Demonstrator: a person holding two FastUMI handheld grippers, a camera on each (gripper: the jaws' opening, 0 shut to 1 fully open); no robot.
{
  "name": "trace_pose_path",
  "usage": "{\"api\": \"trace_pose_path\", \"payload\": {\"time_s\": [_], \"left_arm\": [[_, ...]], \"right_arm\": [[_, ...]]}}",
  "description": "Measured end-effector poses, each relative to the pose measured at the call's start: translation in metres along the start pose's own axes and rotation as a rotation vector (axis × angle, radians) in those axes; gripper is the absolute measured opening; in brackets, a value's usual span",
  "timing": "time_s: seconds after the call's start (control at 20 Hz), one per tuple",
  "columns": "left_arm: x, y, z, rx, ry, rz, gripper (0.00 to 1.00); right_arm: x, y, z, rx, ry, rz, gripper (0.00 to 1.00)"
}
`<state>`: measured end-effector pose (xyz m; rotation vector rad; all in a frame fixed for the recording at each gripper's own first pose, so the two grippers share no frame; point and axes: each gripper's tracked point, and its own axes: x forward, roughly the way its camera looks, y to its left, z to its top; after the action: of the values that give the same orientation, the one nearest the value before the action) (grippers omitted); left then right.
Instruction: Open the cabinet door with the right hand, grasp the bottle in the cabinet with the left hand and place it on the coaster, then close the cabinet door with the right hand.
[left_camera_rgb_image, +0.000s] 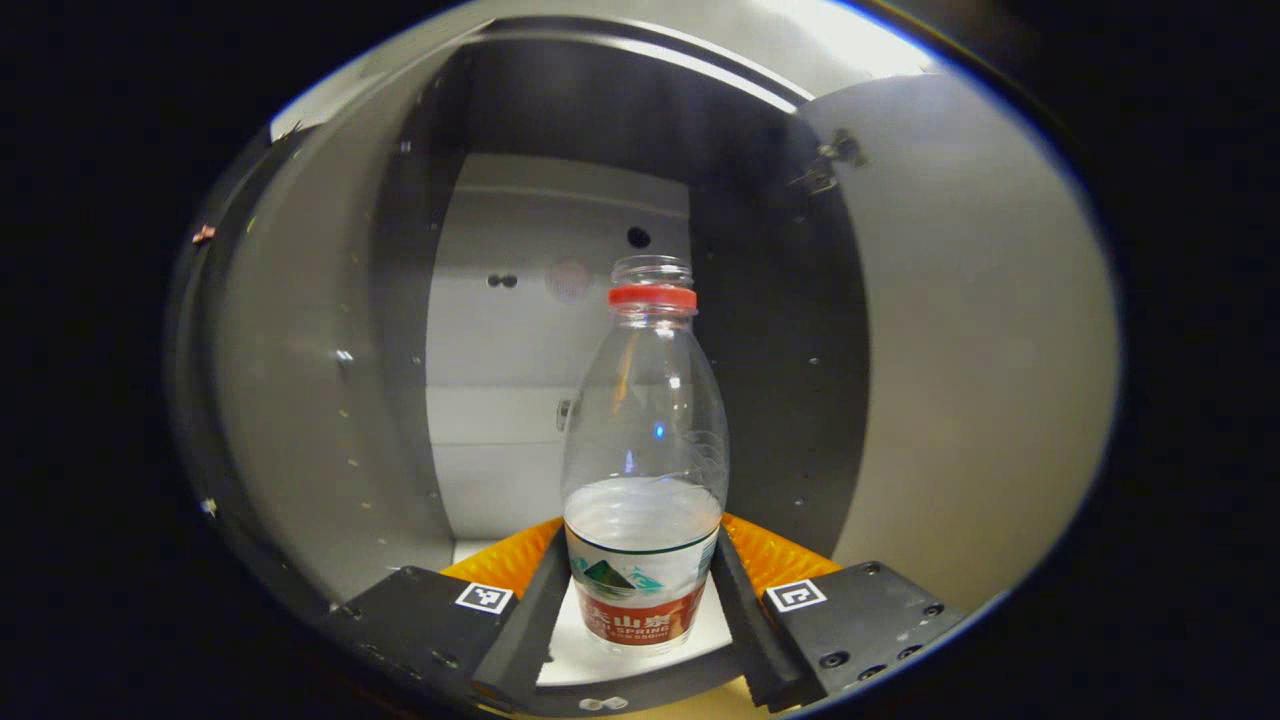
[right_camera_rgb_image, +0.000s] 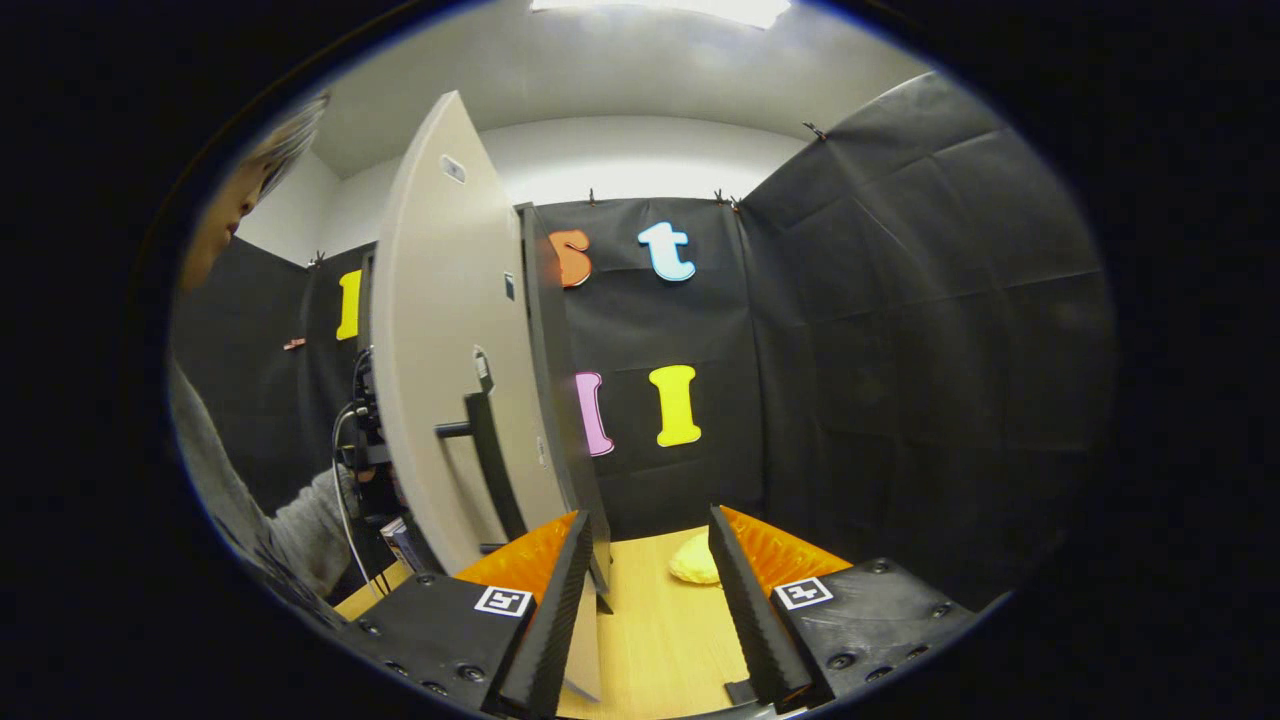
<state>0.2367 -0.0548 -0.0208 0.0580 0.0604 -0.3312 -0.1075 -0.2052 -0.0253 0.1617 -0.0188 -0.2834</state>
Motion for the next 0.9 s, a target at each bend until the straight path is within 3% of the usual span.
{"api": "trace_pose_path", "payload": {"time_s": [0.2, 0.45, 0.65, 0.9], "left_arm": [[-0.083, 0.002, 0.002, -0.004, 0.018, -0.077, 0.77], [-0.171, 0.026, -0.019, -0.080, 0.045, -0.110, 0.77], [-0.232, 0.042, -0.066, -0.141, 0.098, -0.109, 0.77], [-0.267, 0.044, -0.133, -0.196, 0.095, -0.107, 0.77]], "right_arm": [[-0.034, 0.054, 0.005, -0.043, -0.018, 0.046, 0.72], [-0.067, 0.115, -0.007, -0.049, -0.031, 0.140, 0.73], [-0.054, 0.173, -0.040, -0.026, 0.022, 0.223, 0.73], [-0.015, 0.232, -0.083, -0.085, 0.039, 0.283, 0.73]]}}
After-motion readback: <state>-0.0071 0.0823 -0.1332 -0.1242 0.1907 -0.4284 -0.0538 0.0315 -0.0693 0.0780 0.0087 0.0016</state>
